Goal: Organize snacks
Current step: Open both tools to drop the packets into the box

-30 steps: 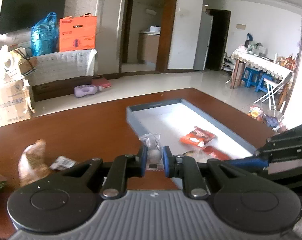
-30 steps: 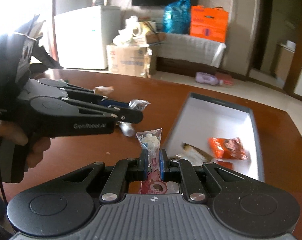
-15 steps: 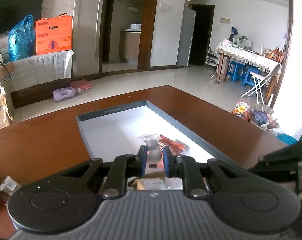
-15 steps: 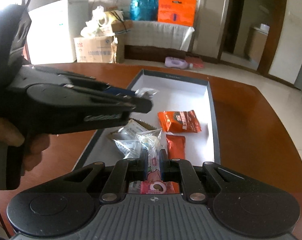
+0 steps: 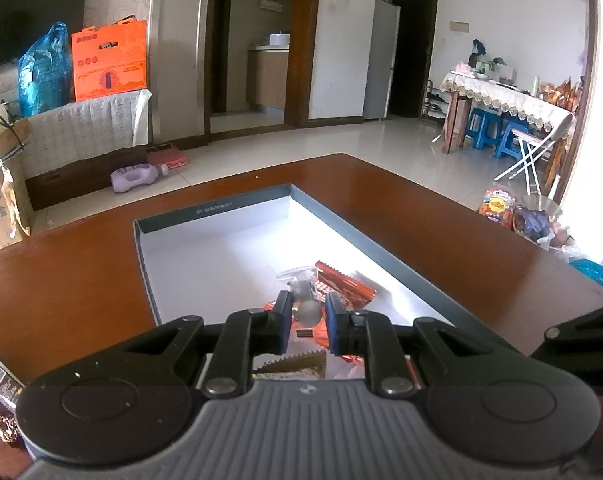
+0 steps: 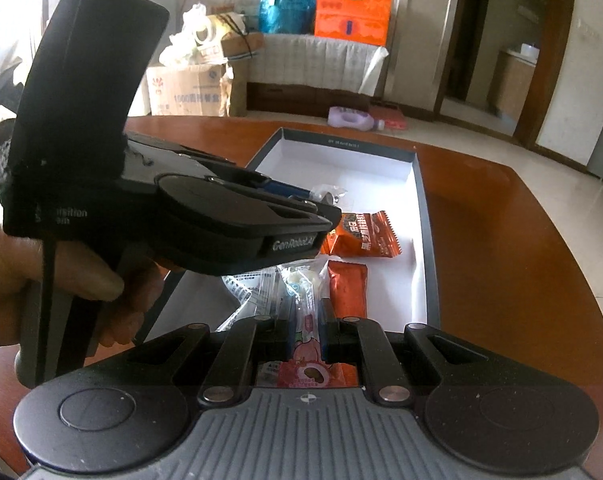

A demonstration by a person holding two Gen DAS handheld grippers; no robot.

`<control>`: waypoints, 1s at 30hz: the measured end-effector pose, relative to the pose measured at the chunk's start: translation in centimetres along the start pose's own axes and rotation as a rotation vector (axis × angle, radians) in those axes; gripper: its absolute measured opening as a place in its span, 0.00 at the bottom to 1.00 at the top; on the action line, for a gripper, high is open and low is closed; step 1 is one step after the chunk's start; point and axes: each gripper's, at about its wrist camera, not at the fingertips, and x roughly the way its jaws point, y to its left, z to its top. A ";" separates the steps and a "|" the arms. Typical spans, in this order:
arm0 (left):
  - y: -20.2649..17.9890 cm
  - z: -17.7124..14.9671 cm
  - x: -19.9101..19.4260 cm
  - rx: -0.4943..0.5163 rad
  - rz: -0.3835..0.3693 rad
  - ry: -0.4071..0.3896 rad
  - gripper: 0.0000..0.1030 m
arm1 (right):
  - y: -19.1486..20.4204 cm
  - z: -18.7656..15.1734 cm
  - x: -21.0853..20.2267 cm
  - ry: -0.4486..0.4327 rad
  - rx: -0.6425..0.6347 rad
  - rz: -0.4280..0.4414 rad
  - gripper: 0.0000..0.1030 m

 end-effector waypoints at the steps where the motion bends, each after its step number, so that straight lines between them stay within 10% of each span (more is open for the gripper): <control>1: 0.0 -0.2 -0.1 -0.002 0.002 0.003 0.15 | 0.0 0.0 0.0 0.000 0.000 0.000 0.14; 5: 0.0 -0.3 -0.3 0.001 0.002 0.006 0.23 | -0.1 0.0 -0.1 -0.003 0.006 -0.002 0.16; 7: 0.1 -0.3 -0.8 0.006 0.019 -0.005 0.54 | -0.1 0.0 -0.2 -0.010 0.012 -0.006 0.18; 10: 0.2 -0.3 -1.6 0.005 0.029 -0.046 0.63 | 0.0 -0.1 -0.3 -0.013 0.009 -0.014 0.18; 15: 0.5 -0.4 -3.0 -0.021 0.024 -0.077 0.79 | 0.1 -0.1 -1.0 -0.043 0.010 -0.023 0.42; 30: 1.7 -1.0 -7.6 -0.046 0.033 -0.106 0.79 | 0.3 -0.3 -2.5 -0.098 0.008 -0.057 0.72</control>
